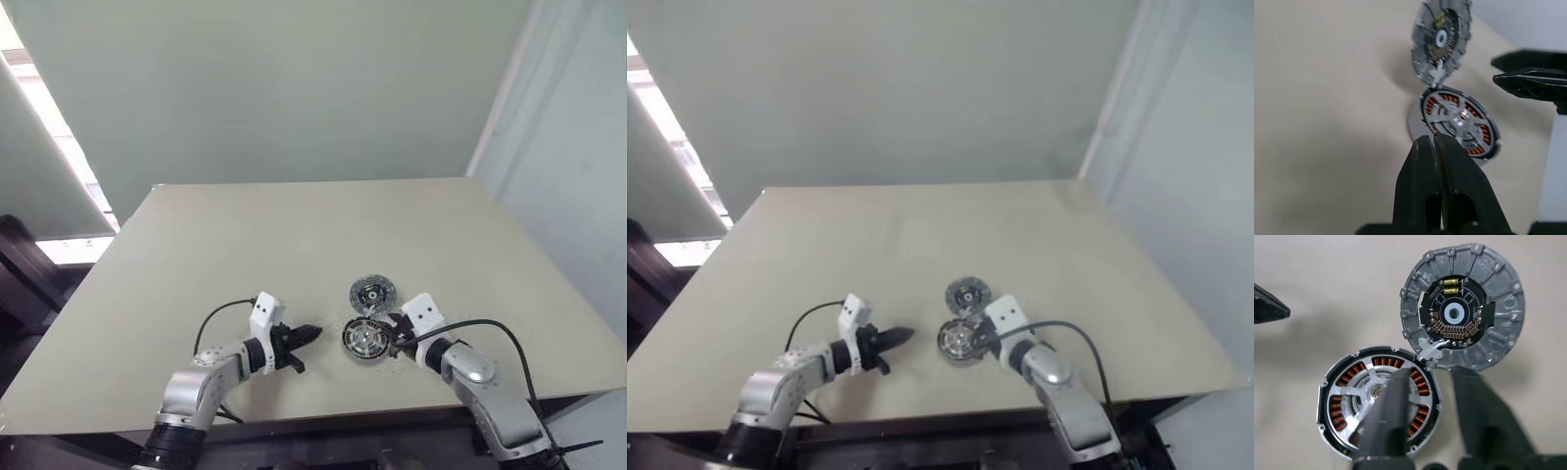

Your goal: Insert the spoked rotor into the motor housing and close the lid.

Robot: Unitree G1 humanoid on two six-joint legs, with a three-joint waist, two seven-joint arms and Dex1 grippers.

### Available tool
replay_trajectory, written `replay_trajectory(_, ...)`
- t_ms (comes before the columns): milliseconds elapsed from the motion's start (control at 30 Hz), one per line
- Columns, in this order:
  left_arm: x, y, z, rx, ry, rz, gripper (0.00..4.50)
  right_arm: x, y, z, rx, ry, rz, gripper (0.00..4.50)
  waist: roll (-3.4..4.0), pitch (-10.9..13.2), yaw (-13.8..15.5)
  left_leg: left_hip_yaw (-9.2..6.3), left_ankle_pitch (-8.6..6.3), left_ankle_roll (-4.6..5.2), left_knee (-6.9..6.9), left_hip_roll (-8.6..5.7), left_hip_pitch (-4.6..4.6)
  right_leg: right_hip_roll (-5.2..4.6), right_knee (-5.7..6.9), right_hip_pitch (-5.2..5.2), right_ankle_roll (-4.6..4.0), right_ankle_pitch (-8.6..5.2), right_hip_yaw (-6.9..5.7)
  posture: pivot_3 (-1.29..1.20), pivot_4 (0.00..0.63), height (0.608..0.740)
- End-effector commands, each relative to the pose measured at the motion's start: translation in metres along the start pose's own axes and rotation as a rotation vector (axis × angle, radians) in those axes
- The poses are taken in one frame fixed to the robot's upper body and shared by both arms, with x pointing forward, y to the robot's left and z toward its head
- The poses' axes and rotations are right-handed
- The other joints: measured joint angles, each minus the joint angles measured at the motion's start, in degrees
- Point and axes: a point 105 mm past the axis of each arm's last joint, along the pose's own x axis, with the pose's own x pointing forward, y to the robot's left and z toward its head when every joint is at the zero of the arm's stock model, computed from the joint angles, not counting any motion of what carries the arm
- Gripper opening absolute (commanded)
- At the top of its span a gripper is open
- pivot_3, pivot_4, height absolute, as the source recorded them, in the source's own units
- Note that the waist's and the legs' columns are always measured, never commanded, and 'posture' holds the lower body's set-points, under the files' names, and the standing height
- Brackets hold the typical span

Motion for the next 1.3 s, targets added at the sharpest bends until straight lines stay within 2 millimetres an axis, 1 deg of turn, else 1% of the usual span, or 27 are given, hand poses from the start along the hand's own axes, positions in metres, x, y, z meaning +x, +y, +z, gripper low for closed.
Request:
replay_trajectory(33, 0.003, -0.003, 0.008, 0.032, -0.021, -0.023, 0.00, -0.005, 0.003, 0.014, -0.055, -0.032, 0.021, 2.65, 0.00, 0.0, 0.0, 0.00, 0.00, 0.00, 0.00, 0.00, 0.00, 0.00, 0.00, 0.00, 0.00, 0.00, 0.00, 0.00, 0.000, 0.740)
replay_trajectory(67, 0.004, -0.003, 0.007, 0.034, -0.019, -0.021, 0.00, -0.007, 0.007, 0.010, -0.049, -0.003, 0.050, 3.05, 0.00, 0.0, 0.0, 0.00, 0.00, 0.00, 0.00, 0.00, 0.00, 0.00, 0.00, 0.00, 0.00, 0.00, 0.00, 0.00, 0.000, 0.740)
replay_trajectory(133, 0.004, -0.002, 0.007, 0.043, -0.015, -0.014, 0.00, -0.009, 0.006, 0.012, -0.087, -0.014, 0.042, 3.77, 0.00, 0.0, 0.0, 0.00, 0.00, 0.00, 0.01, 0.00, 0.00, 0.00, 0.00, 0.00, 0.00, 0.00, 0.00, 0.00, 0.000, 0.740)
replay_trajectory(167, 0.005, -0.001, 0.006, 0.044, -0.014, -0.012, 0.00, -0.011, 0.009, 0.011, -0.086, 0.001, 0.068, 4.12, 0.00, 0.0, 0.0, 0.00, 0.00, 0.00, 0.01, 0.00, 0.00, 0.00, 0.00, 0.01, 0.00, 0.00, -0.01, 0.00, 0.000, 0.740)
replay_trajectory(200, 0.005, -0.001, 0.006, 0.042, -0.012, -0.011, 0.00, -0.012, 0.010, 0.010, -0.124, 0.008, 0.081, 4.48, 0.01, 0.0, 0.0, 0.00, 0.00, 0.00, 0.01, 0.00, 0.00, 0.00, 0.00, 0.01, 0.00, 0.00, -0.01, 0.00, 0.000, 0.740)
replay_trajectory(333, 0.004, 0.000, 0.004, 0.040, 0.003, -0.011, 0.00, -0.020, 0.014, 0.006, -0.314, 0.066, 0.151, 4.48, 0.00, 0.0, 0.0, 0.01, 0.00, 0.00, 0.04, -0.02, 0.00, -0.01, 0.00, 0.02, 0.00, 0.00, 0.00, 0.00, 0.000, 0.740)
replay_trajectory(400, 0.004, 0.001, 0.003, 0.041, 0.009, -0.008, 0.00, -0.027, 0.021, 0.003, -0.431, 0.110, 0.246, 4.48, 0.00, 0.0, 0.0, 0.00, 0.00, 0.01, 0.05, -0.02, 0.00, -0.01, -0.01, 0.03, 0.00, 0.00, -0.01, 0.00, 0.000, 0.740)
replay_trajectory(533, 0.004, 0.002, 0.003, 0.042, 0.014, -0.006, 0.00, -0.035, 0.028, -0.004, -0.545, 0.173, 0.353, 4.48, -0.02, 0.0, 0.0, -0.02, 0.00, 0.01, 0.07, 0.00, 0.01, 0.00, 0.00, 0.04, 0.00, -0.01, -0.05, 0.00, 0.000, 0.740)
replay_trajectory(667, 0.005, 0.001, 0.001, 0.047, 0.031, -0.011, 0.00, -0.030, 0.034, -0.012, -0.651, 0.203, 0.424, 4.48, -0.03, 0.0, 0.0, -0.01, 0.00, 0.01, 0.09, 0.00, 0.03, 0.01, 0.01, 0.07, 0.00, -0.01, -0.05, 0.00, 0.000, 0.740)
replay_trajectory(900, 0.006, 0.002, -0.001, 0.051, 0.036, -0.014, 0.00, -0.019, 0.034, -0.017, -0.730, 0.212, 0.445, 4.48, -0.05, 0.0, 0.2, -0.01, 0.00, 0.01, 0.12, -0.01, 0.02, -0.01, 0.00, 0.08, 0.00, 0.00, -0.05, 0.00, 0.000, 0.740)
replay_trajectory(1300, 0.005, 0.004, 0.001, 0.059, 0.035, -0.010, 0.00, -0.005, 0.035, -0.031, -0.791, 0.250, 0.474, 4.48, -0.05, 0.0, 0.2, -0.02, 0.00, 0.01, 0.14, -0.01, 0.03, -0.01, 0.02, 0.08, 0.00, 0.01, -0.05, 0.00, 0.000, 0.740)
